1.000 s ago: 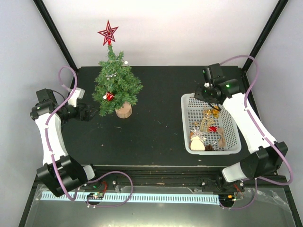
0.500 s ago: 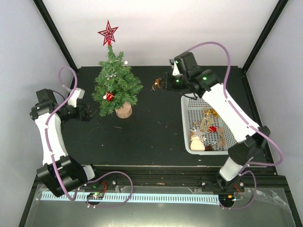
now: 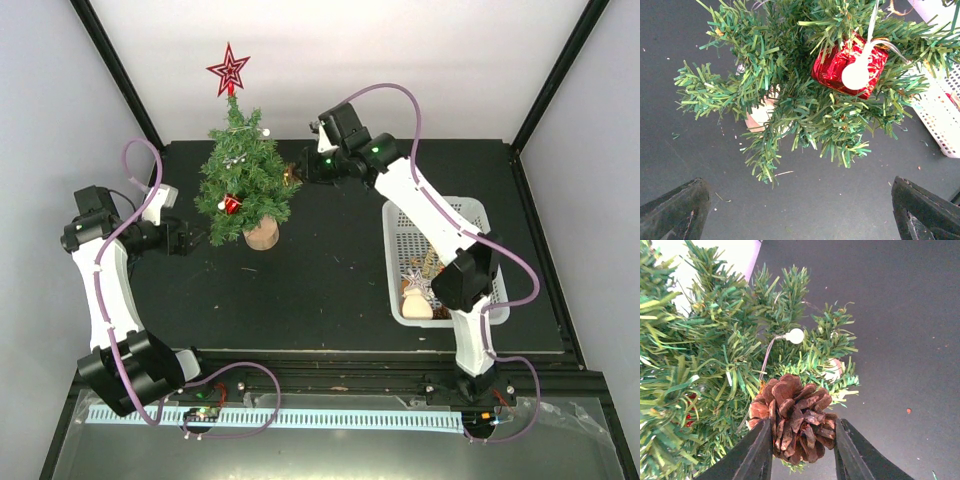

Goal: Decorate the small christmas tree

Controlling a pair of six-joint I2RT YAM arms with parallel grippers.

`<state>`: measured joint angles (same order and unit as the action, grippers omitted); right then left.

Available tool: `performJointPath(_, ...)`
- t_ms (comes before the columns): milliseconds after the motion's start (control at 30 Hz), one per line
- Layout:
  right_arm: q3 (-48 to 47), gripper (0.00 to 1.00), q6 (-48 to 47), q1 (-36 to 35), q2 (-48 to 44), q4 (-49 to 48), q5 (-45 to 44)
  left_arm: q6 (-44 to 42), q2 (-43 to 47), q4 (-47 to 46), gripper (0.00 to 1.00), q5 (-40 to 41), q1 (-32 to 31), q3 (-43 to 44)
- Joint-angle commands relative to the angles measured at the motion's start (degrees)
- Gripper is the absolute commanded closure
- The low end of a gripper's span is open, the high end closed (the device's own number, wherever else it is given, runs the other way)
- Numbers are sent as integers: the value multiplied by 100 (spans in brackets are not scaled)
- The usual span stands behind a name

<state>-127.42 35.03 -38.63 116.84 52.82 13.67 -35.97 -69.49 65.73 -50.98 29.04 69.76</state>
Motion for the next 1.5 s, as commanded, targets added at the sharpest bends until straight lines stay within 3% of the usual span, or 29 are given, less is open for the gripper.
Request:
performJointPath(0, -267, 65, 55, -128, 187, -17, 220, -71, 27, 143, 1, 27, 32, 240)
performJointPath(800, -282, 65, 318, -530, 959, -487, 597, -147, -23, 61, 1, -22, 41, -22)
performJointPath(1233, 205, 45, 250, -530, 387, -747, 432, -121, 22, -30, 1, -36, 54, -146)
performJointPath(1467, 230, 43, 170, -514, 140, -749, 128, -141, 51, -26, 1, 0, 55, -188)
